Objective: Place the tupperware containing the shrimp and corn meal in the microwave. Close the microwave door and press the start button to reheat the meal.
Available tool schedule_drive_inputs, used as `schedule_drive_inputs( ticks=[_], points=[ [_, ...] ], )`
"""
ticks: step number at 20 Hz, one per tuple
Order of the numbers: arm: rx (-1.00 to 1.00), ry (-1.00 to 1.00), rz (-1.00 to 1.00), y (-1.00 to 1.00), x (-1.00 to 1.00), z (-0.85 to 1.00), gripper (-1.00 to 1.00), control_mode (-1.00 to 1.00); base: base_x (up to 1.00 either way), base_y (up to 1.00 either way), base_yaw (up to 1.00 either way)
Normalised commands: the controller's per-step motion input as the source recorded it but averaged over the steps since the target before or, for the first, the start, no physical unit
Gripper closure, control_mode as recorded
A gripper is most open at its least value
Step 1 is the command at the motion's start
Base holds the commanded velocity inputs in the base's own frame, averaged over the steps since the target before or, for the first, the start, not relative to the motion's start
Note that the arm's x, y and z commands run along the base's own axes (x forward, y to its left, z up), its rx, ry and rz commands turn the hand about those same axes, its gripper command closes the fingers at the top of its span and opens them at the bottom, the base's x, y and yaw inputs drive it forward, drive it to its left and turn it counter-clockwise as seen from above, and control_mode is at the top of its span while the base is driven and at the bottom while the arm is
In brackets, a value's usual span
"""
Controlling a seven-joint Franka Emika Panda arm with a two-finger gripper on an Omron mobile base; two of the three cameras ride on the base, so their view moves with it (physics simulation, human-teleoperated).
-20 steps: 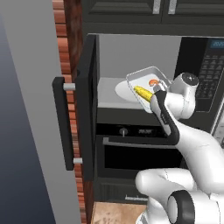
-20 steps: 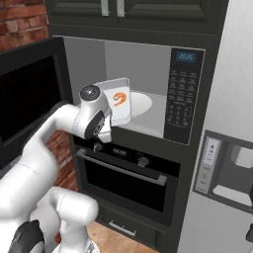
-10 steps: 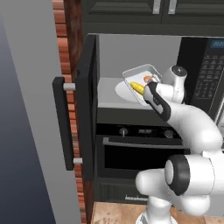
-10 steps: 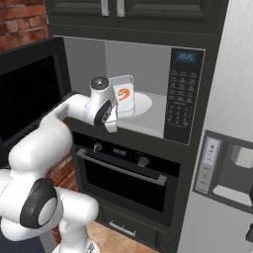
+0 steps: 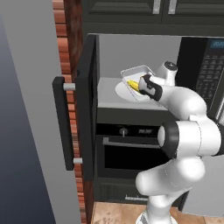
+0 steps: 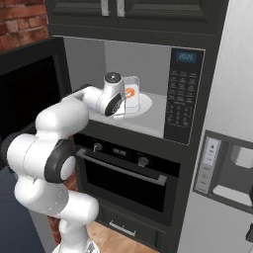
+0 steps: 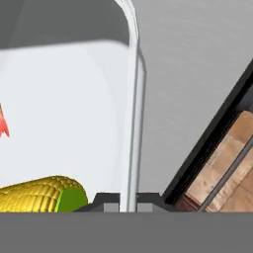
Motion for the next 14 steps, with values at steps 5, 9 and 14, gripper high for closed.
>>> schedule_drive_inputs(
  ticks=[5, 9, 14],
  points=[
    [0.0, 0.03, 0.0, 0.0, 0.54, -0.43, 1.0, -1.0, 0.0, 0.0, 0.0],
    [0.0, 0.0, 0.0, 0.0, 0.55, -0.39, 1.0, -1.0, 0.0, 0.0, 0.0],
    [0.0, 0.0, 0.0, -0.01, 0.65, -0.08, 1.0, -1.0, 0.0, 0.0, 0.0]
  ],
)
